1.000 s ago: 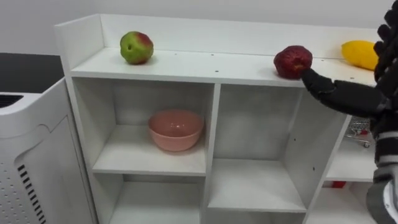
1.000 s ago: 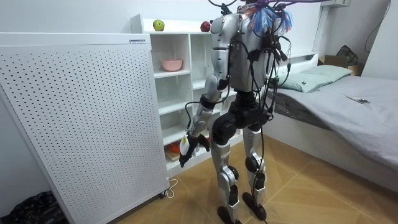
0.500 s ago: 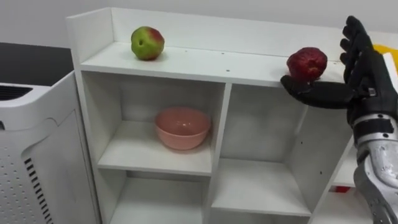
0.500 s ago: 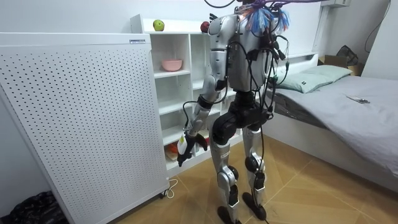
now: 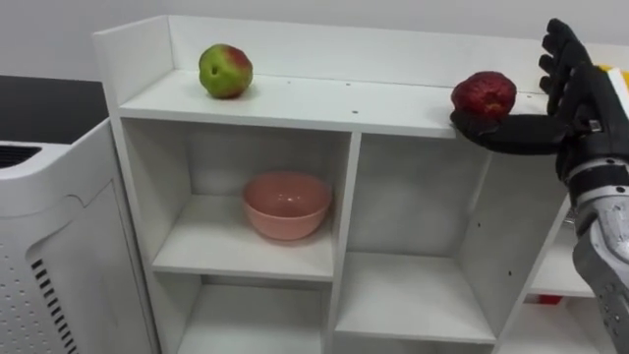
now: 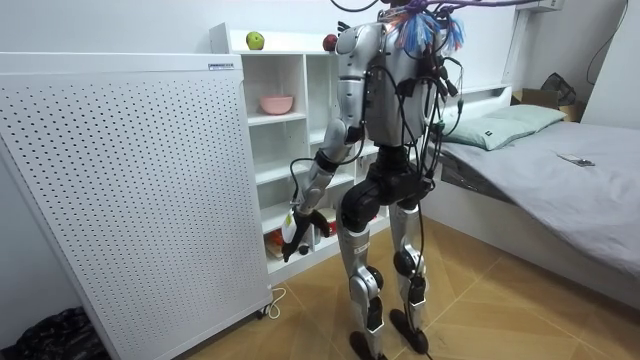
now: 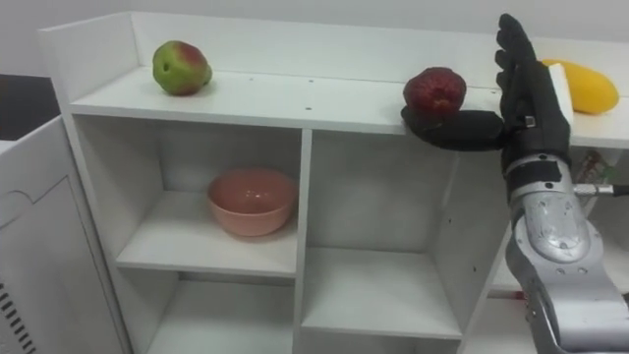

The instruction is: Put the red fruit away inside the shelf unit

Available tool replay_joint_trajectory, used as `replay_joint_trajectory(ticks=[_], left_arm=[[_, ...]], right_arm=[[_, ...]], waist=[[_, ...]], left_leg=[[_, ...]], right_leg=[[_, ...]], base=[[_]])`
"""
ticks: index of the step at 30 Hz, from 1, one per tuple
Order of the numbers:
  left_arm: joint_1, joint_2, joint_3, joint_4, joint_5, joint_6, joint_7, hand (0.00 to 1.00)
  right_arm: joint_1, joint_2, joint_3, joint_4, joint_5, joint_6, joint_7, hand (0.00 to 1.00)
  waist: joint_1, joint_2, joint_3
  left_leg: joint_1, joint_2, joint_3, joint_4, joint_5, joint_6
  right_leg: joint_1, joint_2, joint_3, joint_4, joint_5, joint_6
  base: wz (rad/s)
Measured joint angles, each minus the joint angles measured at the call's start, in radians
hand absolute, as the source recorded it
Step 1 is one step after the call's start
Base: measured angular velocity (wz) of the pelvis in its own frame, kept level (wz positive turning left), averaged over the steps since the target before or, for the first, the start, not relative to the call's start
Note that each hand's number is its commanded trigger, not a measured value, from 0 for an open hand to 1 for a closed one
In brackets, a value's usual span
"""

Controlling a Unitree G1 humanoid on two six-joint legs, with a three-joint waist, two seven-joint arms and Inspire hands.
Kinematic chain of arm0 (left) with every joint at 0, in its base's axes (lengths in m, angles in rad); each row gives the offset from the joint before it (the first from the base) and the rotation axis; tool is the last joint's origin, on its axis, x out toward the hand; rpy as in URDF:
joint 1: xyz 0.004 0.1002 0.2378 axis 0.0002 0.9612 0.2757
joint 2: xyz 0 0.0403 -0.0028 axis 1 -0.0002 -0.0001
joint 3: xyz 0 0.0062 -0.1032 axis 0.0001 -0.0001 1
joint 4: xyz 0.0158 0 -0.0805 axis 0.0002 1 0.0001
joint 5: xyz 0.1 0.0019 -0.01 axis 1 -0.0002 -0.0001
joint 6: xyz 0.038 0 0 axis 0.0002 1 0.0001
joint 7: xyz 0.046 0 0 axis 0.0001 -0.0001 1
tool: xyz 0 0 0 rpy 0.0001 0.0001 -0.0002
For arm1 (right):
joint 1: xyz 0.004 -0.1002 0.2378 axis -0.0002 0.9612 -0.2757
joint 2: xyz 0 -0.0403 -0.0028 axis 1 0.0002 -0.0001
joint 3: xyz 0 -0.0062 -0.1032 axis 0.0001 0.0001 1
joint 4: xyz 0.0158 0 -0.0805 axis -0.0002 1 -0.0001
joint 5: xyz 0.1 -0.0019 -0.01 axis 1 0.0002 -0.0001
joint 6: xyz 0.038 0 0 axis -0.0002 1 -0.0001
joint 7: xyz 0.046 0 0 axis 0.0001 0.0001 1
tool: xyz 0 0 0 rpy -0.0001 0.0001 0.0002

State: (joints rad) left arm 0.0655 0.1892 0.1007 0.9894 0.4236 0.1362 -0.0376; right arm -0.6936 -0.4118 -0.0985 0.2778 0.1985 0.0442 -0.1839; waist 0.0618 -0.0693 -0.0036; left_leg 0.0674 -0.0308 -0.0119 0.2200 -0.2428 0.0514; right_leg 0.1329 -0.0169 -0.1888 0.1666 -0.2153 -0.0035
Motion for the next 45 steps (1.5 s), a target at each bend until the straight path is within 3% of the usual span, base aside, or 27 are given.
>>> replay_joint_trajectory(ticks=[5,9,10,12,13,14,20,24,35,40,45], left_arm=[[-0.008,0.014,0.0,0.0,0.0,0.007,-0.015,0.0],[-0.025,0.017,0.001,0.001,0.001,0.011,-0.017,0.0],[-0.028,0.018,0.001,0.001,0.001,0.011,-0.018,0.0],[-0.041,0.02,0.001,0.001,0.001,0.014,-0.023,0.0],[-0.044,0.021,0.001,0.002,0.001,0.015,-0.023,0.0],[-0.053,0.021,0.001,0.005,0.001,0.018,-0.026,0.0],[-0.072,0.025,0.0,0.015,0.0,0.028,-0.038,0.0],[-0.09,0.032,-0.002,0.014,-0.006,0.045,-0.049,0.0],[-0.119,0.046,-0.005,0.014,-0.111,0.061,-0.063,0.0],[-0.12,0.054,-0.006,0.014,-0.117,0.061,-0.084,0.0],[-0.121,0.055,-0.008,0.012,-0.127,0.061,-0.099,0.0]], right_arm=[[0.0,-0.007,0.0,0.007,0.001,0.0,0.004,0.0],[-0.003,-0.025,0.003,0.021,0.004,0.0,0.015,0.0],[-0.005,-0.027,0.006,0.025,0.004,0.0,0.018,0.33],[-0.01,-0.027,0.01,0.031,0.0,0.0,0.031,0.71],[-0.01,-0.027,0.011,0.031,-0.001,0.0,0.035,0.82],[-0.01,-0.027,0.011,0.031,-0.003,0.0,0.037,1.0],[-0.011,-0.066,0.049,0.032,-0.008,0.006,0.076,1.0],[-0.016,-0.067,0.058,0.037,-0.03,0.023,0.092,1.0],[-0.045,-0.067,0.06,0.07,-0.049,0.023,0.139,1.0],[-0.045,-0.067,0.066,0.044,-0.05,0.025,0.143,1.0],[-0.04,-0.063,0.077,-0.035,-0.029,0.047,0.152,1.0]], waist=[[0.0,-0.009,0.005],[0.005,-0.013,0.0043],[0.004,-0.013,0.0041],[0.004,-0.013,0.004],[0.004,-0.013,0.004],[0.004,-0.013,0.004],[0.004,-0.015,0.0027],[0.003,-0.022,-0.0015],[0.004,-0.024,-0.001],[0.004,-0.015,0.0046],[0.003,0.005,0.0018]], left_leg=[[-0.004,0.0,0.001,0.002,0.0,0.0],[-0.005,0.0,0.002,0.002,0.0,0.0],[-0.005,0.0,0.002,0.002,0.0,0.0],[-0.005,0.0,0.002,0.002,0.0,0.0],[-0.005,0.0,0.003,0.002,0.0,0.0],[-0.004,0.0,0.004,0.002,0.0,0.0],[-0.002,0.001,0.006,0.001,0.0,0.0],[-0.003,0.001,0.004,0.001,0.001,-0.001],[0.004,0.002,0.005,0.001,0.001,-0.001],[0.009,0.002,0.014,0.001,0.001,-0.001],[-0.001,0.002,0.031,0.002,0.001,-0.001]], right_leg=[[-0.003,0.0,-0.003,0.0,0.0,0.0],[-0.005,-0.001,-0.007,0.001,0.0,0.0],[-0.005,-0.001,-0.007,0.001,0.0,0.0],[-0.005,-0.001,-0.007,0.001,0.0,0.0],[-0.005,-0.001,-0.007,0.001,0.0,0.0],[-0.005,-0.001,-0.006,0.001,0.0,0.0],[-0.006,-0.001,-0.005,0.001,0.0,0.0],[-0.005,0.0,-0.007,0.001,0.0,0.0],[0.001,0.0,-0.003,0.001,0.0,0.0],[0.005,-0.001,-0.002,0.0,0.0,0.0],[-0.011,0.0,0.024,0.001,0.0,0.0]], base=[[0.0],[0.0],[0.0],[0.0],[0.0],[-0.04],[-0.02],[0.0],[0.0],[-0.02],[-0.09]])
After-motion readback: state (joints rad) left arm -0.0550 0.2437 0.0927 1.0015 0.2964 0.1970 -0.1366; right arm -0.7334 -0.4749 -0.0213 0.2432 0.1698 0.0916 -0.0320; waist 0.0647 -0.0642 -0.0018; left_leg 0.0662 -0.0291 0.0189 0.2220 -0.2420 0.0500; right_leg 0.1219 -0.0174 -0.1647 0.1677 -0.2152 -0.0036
